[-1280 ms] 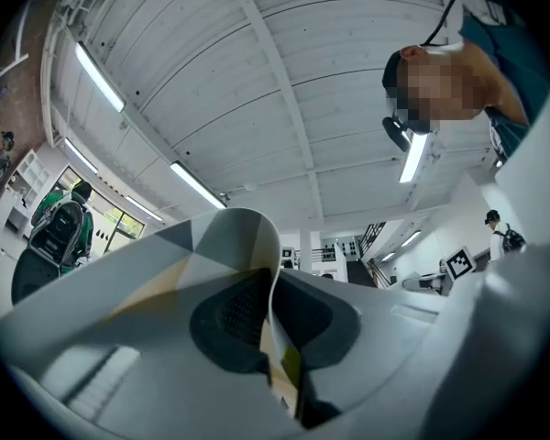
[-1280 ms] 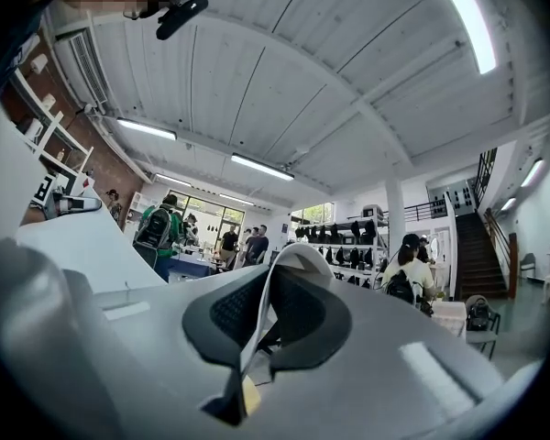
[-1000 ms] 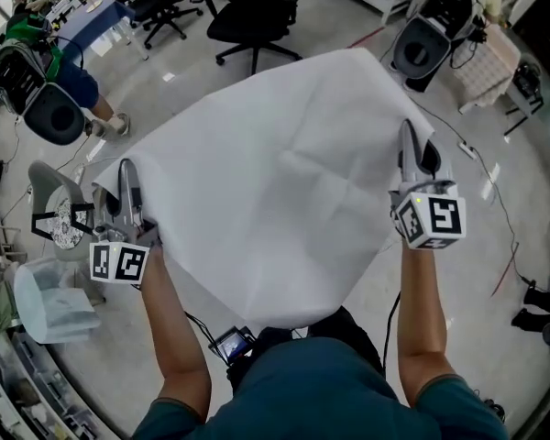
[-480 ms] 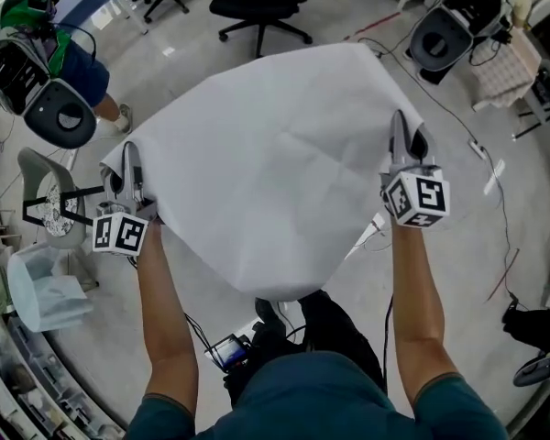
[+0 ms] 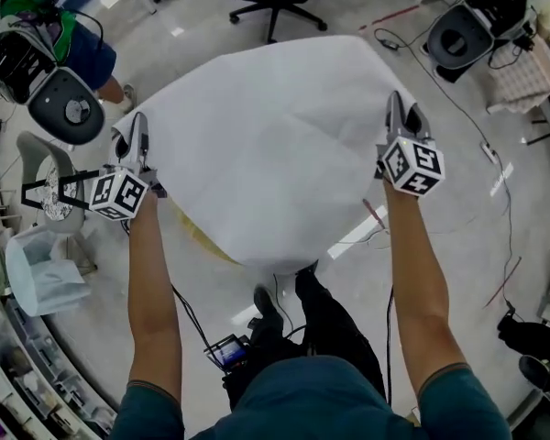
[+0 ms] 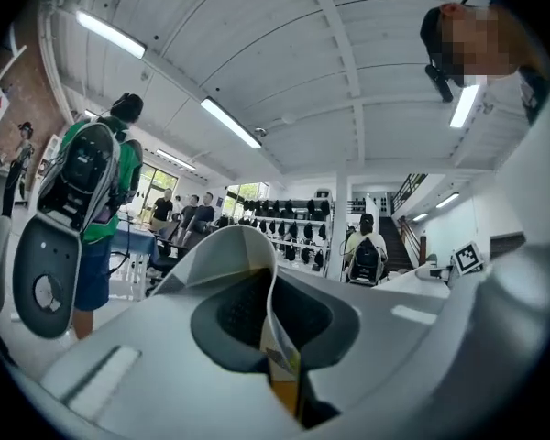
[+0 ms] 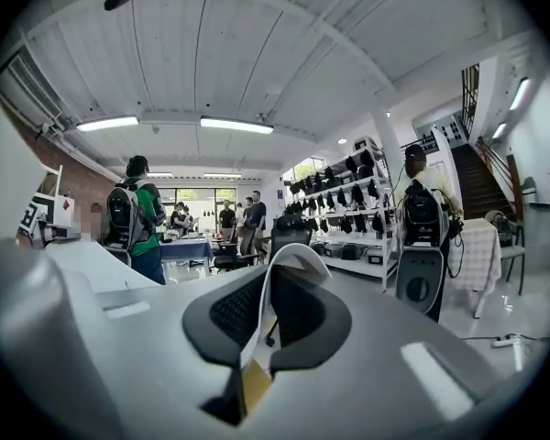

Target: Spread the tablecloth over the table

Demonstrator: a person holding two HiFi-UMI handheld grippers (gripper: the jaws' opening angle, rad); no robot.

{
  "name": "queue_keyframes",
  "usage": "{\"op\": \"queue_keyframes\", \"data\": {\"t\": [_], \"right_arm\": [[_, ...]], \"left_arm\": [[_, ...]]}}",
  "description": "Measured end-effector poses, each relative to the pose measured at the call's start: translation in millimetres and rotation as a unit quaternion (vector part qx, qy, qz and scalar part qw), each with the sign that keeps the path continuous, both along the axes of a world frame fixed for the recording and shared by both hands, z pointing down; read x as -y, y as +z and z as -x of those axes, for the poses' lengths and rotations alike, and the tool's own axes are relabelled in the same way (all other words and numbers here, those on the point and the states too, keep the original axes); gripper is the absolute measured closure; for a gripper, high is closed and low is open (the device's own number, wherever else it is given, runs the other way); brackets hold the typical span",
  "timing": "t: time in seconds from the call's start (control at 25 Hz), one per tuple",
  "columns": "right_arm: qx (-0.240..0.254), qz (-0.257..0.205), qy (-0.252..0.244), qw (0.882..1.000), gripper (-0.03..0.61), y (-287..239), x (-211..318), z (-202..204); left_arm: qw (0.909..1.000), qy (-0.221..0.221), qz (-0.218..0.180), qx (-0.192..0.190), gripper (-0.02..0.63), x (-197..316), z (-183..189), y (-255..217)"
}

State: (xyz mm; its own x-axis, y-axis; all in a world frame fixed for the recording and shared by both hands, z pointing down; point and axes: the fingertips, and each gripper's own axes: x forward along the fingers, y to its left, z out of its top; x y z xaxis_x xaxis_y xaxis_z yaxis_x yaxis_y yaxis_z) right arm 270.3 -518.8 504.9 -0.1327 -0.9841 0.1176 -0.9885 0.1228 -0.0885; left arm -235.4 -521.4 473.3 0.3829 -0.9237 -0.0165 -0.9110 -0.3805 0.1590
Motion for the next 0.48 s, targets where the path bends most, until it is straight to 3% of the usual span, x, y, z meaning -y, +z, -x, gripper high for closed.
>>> {"op": "queue_keyframes", "data": {"t": [0.12,0.2,0.36,0.48], "right_arm": [[-0.007,-0.034,-0.009,0.999,0.566,-42,33,8],[-0.004,-0.062,-0.008,0.998,0.566,-73,46,9],[0.018,-0.091,0.011,0.996,0.566,-105,61,2],[0.033,-0.069,0.018,0.997,0.566,-86,59,-4]], "left_arm": [[0.9989,0.013,-0.033,0.03,0.609,27,-4,-53],[0.9973,0.013,-0.066,0.029,0.609,35,-1,-92],[0.9946,-0.008,-0.101,-0.019,0.609,40,25,-136],[0.9941,-0.036,-0.078,-0.066,0.609,37,50,-109]]}}
